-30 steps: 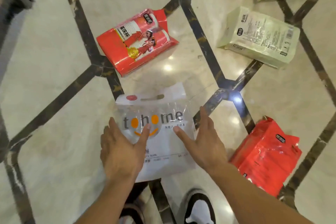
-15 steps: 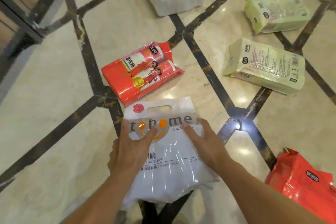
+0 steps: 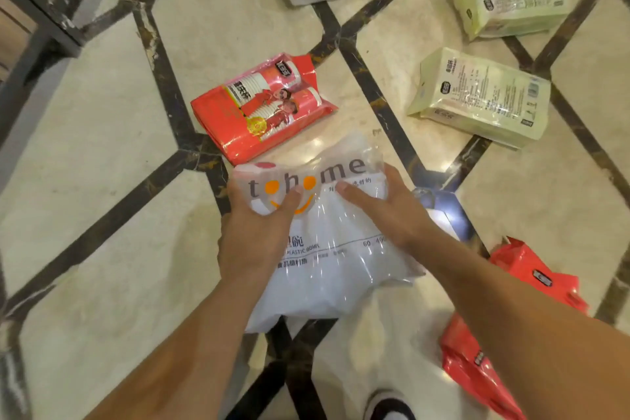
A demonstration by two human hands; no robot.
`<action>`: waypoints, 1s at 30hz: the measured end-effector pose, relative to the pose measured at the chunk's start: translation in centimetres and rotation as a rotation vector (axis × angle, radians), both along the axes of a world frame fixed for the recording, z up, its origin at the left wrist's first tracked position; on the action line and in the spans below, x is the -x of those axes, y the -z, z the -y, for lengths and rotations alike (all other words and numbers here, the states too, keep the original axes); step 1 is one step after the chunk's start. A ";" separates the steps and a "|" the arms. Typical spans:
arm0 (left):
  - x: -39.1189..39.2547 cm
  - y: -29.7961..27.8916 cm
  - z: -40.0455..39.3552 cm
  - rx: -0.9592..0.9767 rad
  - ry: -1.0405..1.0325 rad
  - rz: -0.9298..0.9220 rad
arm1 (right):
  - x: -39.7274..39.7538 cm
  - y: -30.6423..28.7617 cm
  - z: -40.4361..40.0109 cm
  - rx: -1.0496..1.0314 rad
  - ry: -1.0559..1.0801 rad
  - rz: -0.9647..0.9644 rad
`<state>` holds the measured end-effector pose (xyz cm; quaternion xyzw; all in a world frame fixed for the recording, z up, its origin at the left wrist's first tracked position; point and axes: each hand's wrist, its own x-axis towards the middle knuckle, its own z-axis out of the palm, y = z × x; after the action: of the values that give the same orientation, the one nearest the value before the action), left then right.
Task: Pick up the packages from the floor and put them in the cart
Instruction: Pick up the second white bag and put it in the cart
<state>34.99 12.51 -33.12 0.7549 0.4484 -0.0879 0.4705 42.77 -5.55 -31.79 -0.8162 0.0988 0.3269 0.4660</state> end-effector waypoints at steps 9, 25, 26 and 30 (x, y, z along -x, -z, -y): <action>1.6 -18.4 3.7 0.037 -0.017 0.186 | 2.8 -19.8 4.3 0.024 0.029 0.190; -8.6 -77.8 11.0 -0.028 0.490 0.527 | 1.3 -75.0 13.3 -0.085 0.458 0.569; -9.1 -81.1 11.8 -0.026 0.532 0.577 | 1.6 -78.2 14.2 -0.087 0.501 0.608; -9.7 -91.7 14.8 0.035 0.691 0.727 | 4.0 -89.3 17.4 -0.112 0.623 0.788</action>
<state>44.73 -2.31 58.60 0.8331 -0.0223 0.0224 0.5521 38.78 -22.93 57.55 -0.7829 0.1367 -0.1559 0.5866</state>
